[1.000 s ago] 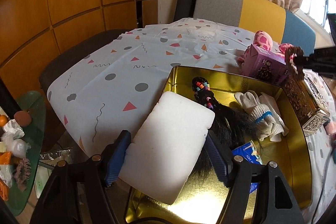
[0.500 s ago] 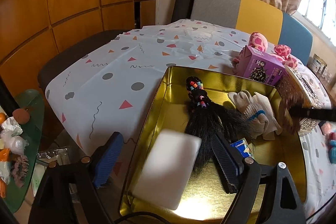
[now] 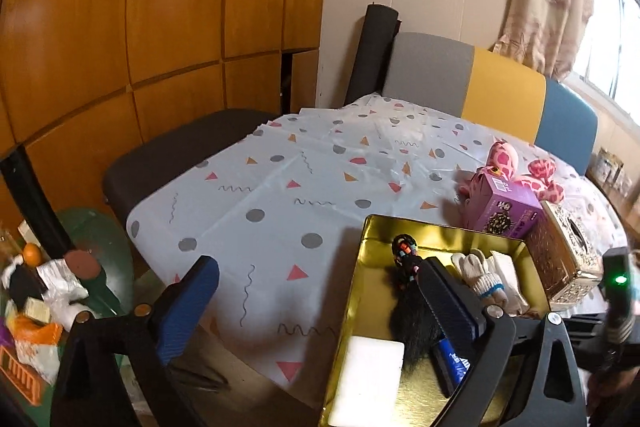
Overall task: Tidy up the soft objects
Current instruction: 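Lower the brown scrunchie into the gold tray and open the right tool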
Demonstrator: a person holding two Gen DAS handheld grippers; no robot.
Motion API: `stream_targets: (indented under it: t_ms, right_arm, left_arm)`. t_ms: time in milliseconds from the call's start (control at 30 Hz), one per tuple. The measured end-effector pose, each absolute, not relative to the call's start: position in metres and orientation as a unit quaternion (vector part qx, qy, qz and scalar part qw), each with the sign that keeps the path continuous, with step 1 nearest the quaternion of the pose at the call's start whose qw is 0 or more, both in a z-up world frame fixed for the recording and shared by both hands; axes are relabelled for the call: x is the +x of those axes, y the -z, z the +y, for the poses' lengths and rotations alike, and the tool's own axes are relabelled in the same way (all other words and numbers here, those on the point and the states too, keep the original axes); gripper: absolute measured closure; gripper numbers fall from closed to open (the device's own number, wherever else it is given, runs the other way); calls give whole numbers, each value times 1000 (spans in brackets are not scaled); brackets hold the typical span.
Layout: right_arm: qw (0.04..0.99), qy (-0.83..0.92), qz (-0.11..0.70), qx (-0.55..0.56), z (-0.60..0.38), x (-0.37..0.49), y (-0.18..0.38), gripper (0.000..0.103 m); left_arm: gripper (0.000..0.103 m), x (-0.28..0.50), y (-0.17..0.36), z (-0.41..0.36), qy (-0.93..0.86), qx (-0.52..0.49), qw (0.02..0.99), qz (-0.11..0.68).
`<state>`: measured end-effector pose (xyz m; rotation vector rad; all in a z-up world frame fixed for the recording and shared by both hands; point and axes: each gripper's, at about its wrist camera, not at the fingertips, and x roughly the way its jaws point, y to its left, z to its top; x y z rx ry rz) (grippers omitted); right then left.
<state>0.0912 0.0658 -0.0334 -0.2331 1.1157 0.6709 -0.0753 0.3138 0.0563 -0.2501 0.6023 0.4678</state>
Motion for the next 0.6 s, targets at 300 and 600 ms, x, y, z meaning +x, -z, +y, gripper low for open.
stream_targets:
  t_ms: [300, 600]
  right_arm:
    - [802, -282, 509, -135, 72, 95, 42, 79]
    - [812, -286, 488, -140, 73, 85, 34, 63]
  left_arm:
    - [3, -57, -17, 262, -159, -118, 920, 337]
    - [3, -46, -17, 225, -129, -94, 927, 341]
